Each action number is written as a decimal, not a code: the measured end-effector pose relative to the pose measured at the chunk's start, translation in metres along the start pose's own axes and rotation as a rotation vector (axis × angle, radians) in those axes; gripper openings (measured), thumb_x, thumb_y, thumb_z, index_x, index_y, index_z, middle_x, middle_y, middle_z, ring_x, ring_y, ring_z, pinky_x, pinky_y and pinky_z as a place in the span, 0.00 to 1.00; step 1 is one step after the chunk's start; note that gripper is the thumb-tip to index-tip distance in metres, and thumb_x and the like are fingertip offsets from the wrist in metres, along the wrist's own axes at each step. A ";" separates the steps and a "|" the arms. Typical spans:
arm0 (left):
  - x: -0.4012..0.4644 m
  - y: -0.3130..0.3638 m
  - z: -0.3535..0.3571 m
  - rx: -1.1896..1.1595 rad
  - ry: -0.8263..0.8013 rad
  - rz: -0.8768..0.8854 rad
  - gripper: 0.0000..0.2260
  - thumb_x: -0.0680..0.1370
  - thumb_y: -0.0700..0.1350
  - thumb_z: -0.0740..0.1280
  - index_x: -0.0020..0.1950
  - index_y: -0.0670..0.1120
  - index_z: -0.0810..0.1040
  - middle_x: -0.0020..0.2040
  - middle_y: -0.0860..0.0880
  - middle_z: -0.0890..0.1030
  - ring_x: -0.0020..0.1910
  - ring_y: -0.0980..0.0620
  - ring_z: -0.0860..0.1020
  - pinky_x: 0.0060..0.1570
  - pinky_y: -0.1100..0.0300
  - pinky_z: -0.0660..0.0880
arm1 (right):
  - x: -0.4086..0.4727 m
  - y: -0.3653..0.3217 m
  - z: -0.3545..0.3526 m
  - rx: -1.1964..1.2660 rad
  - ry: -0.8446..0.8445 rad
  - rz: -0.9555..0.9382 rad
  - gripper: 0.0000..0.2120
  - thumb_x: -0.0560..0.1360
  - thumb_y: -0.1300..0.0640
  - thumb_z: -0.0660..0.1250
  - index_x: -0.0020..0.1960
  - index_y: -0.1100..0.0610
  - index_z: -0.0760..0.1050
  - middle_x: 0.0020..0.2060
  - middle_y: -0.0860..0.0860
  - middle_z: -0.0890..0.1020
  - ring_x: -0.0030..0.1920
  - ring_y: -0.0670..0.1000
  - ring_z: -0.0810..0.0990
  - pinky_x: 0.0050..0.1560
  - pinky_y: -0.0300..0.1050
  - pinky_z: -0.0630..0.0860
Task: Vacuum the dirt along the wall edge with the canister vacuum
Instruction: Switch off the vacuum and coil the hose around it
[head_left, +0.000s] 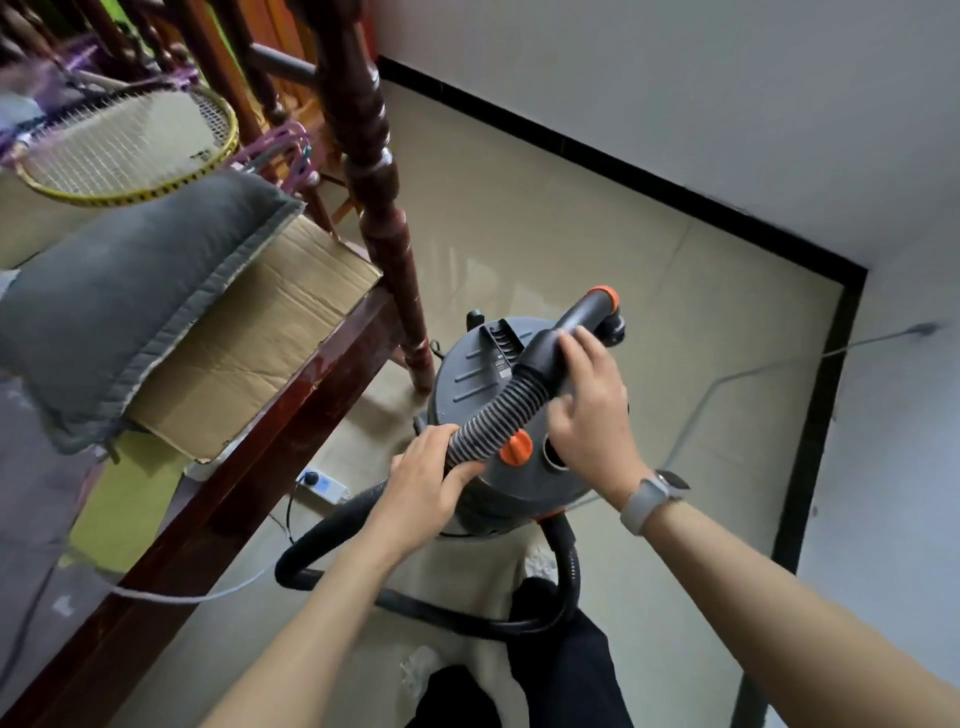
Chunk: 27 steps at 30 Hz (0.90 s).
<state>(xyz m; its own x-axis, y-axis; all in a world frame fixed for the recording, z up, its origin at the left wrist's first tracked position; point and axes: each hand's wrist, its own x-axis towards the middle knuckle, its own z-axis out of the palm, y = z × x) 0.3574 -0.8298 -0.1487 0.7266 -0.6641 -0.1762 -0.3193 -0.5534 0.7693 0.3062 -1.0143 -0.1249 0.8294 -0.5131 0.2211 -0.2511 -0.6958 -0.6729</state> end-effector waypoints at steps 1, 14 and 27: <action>0.011 0.008 0.000 0.004 0.002 0.011 0.13 0.79 0.47 0.63 0.63 0.48 0.69 0.53 0.55 0.70 0.55 0.51 0.71 0.58 0.48 0.68 | 0.005 0.004 -0.003 -0.188 -0.026 -0.199 0.26 0.65 0.66 0.59 0.64 0.63 0.74 0.65 0.63 0.71 0.68 0.63 0.69 0.69 0.56 0.61; 0.125 -0.035 0.017 0.076 -0.180 -0.259 0.20 0.76 0.44 0.69 0.67 0.46 0.69 0.59 0.51 0.74 0.61 0.51 0.72 0.57 0.60 0.67 | 0.144 0.133 -0.024 -0.653 -0.545 -0.393 0.19 0.76 0.52 0.66 0.64 0.58 0.70 0.58 0.53 0.76 0.64 0.54 0.73 0.73 0.63 0.46; 0.228 -0.008 0.045 0.192 0.138 -0.013 0.15 0.77 0.52 0.66 0.61 0.48 0.74 0.55 0.50 0.79 0.56 0.47 0.75 0.56 0.52 0.67 | 0.176 0.154 0.033 -0.506 -0.629 -0.496 0.24 0.76 0.45 0.63 0.67 0.55 0.67 0.49 0.55 0.75 0.49 0.58 0.76 0.44 0.51 0.71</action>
<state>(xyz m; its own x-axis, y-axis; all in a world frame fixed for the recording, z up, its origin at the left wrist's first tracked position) 0.4983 -0.9997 -0.2228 0.8033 -0.5888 -0.0891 -0.4102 -0.6556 0.6339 0.4299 -1.1947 -0.2132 0.9794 0.1616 -0.1207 0.1377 -0.9729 -0.1855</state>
